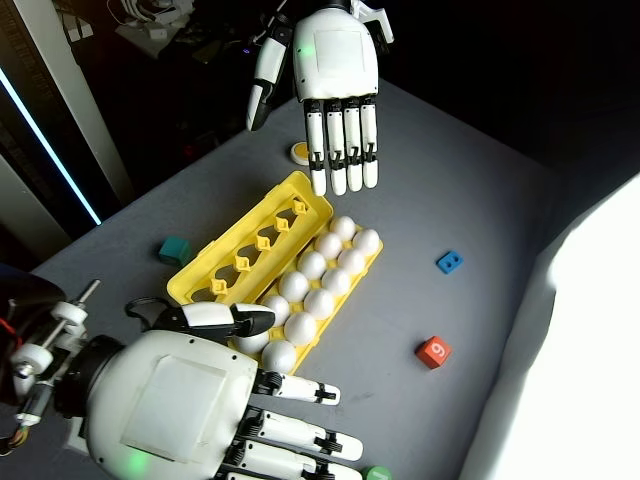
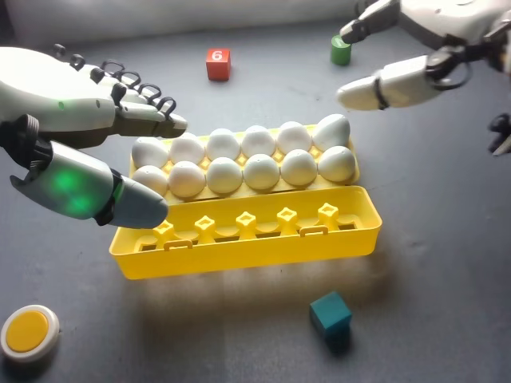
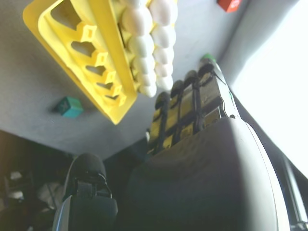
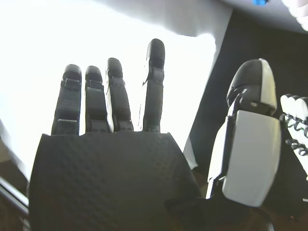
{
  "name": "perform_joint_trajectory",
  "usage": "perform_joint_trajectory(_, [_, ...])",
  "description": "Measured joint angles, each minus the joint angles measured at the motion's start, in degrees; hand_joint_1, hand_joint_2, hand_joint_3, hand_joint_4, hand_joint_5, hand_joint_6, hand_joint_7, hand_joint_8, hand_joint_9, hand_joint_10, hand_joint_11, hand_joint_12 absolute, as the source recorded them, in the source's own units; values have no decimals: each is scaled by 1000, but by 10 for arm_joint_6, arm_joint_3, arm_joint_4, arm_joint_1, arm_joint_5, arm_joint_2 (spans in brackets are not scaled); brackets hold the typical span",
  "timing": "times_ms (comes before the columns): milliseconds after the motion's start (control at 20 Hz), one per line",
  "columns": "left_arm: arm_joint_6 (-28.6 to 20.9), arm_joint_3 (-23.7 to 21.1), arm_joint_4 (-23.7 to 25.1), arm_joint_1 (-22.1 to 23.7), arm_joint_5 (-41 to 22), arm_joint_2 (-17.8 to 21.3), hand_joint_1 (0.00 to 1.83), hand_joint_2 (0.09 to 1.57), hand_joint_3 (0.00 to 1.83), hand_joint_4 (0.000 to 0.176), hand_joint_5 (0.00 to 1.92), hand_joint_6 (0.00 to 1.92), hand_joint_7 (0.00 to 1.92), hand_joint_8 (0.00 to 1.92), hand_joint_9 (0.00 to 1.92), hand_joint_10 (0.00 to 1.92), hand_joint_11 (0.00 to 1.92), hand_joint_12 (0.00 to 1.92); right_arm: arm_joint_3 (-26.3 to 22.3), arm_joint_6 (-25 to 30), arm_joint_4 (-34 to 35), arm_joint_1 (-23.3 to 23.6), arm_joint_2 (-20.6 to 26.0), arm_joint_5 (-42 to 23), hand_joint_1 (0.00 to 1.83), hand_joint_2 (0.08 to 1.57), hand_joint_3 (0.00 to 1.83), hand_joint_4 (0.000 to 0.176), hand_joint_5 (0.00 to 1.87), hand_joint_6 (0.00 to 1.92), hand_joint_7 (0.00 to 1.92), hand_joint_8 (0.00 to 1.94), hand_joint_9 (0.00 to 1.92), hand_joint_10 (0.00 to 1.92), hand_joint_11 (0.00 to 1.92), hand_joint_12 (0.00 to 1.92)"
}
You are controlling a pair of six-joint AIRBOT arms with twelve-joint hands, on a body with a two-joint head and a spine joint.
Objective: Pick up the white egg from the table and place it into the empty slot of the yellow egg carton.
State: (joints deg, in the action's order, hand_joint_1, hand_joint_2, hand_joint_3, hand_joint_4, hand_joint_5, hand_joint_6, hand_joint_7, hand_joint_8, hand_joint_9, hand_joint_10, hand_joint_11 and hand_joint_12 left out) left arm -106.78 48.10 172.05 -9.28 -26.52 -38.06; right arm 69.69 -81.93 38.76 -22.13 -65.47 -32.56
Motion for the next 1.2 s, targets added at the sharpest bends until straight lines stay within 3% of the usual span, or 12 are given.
perform_joint_trajectory(400, [0,1,0,-2,-1,0,0,1184,1,0,46,0,24,0,3,0,0,0,-105,-5,-2,-28,134,5,415,851,1,114,696,9,301,20,155,32,29,13])
perform_joint_trajectory(500, [0,2,0,-2,-1,0,0,1183,1,0,80,14,61,14,29,11,11,5,-120,-7,-1,-36,152,9,376,873,0,87,711,3,359,20,220,4,0,359])
perform_joint_trajectory(550, [0,2,-1,-2,0,0,0,1186,2,0,82,13,60,13,27,9,11,5,-130,-8,-2,-39,167,17,396,888,3,64,734,8,431,25,269,17,0,507])
perform_joint_trajectory(650, [0,2,-2,-2,0,0,0,1190,3,0,72,7,53,8,23,6,5,3,-143,-9,-4,-39,185,20,396,957,7,0,824,24,704,44,537,82,0,1159])
perform_joint_trajectory(700, [0,2,-2,-2,0,0,0,1192,4,0,63,3,38,1,12,1,0,0,-148,-8,-4,-39,195,19,462,1038,15,0,933,293,870,439,720,555,278,1347])
perform_joint_trajectory(750, [0,2,-1,-2,-1,0,0,1190,3,0,73,6,46,5,24,6,9,4,-154,-9,-4,-45,203,15,471,1110,13,0,827,879,806,1058,727,1096,447,1520])
perform_joint_trajectory(800, [0,2,-1,-2,0,1,0,1186,1,0,81,9,57,9,35,10,20,9,-157,-9,-3,-46,208,16,392,1247,21,0,659,1663,731,1751,687,1756,553,1841])
perform_joint_trajectory(850, [0,2,-1,-2,-1,1,0,1186,1,0,80,7,58,8,36,9,22,11,-159,-14,-2,-50,211,18,350,1342,35,0,784,1869,849,1903,808,1888,777,1905])
perform_joint_trajectory(900, [0,2,-1,-2,0,1,0,1188,2,0,96,12,74,12,50,14,36,18,-160,-15,-2,-50,211,18,346,1372,14,0,817,1911,885,1933,852,1914,842,1918])
perform_joint_trajectory(1000, [0,2,-2,-2,0,1,0,1191,2,0,80,4,59,5,35,6,13,10,-160,-19,-5,-54,211,16,275,1511,29,0,1099,1921,1169,1941,1154,1921,1232,1921])
perform_joint_trajectory(1100, [0,2,-1,-2,0,1,0,1185,0,0,76,1,49,1,27,1,11,11,-162,-21,-4,-54,211,17,376,1548,9,0,1110,1921,1228,1941,1195,1921,1229,1921])
perform_joint_trajectory(1200, [0,2,-1,-2,0,1,0,1194,3,0,78,1,56,4,34,4,17,16,-162,-21,-5,-54,211,17,451,1544,0,0,1040,1921,1150,1941,1135,1921,1157,1921])
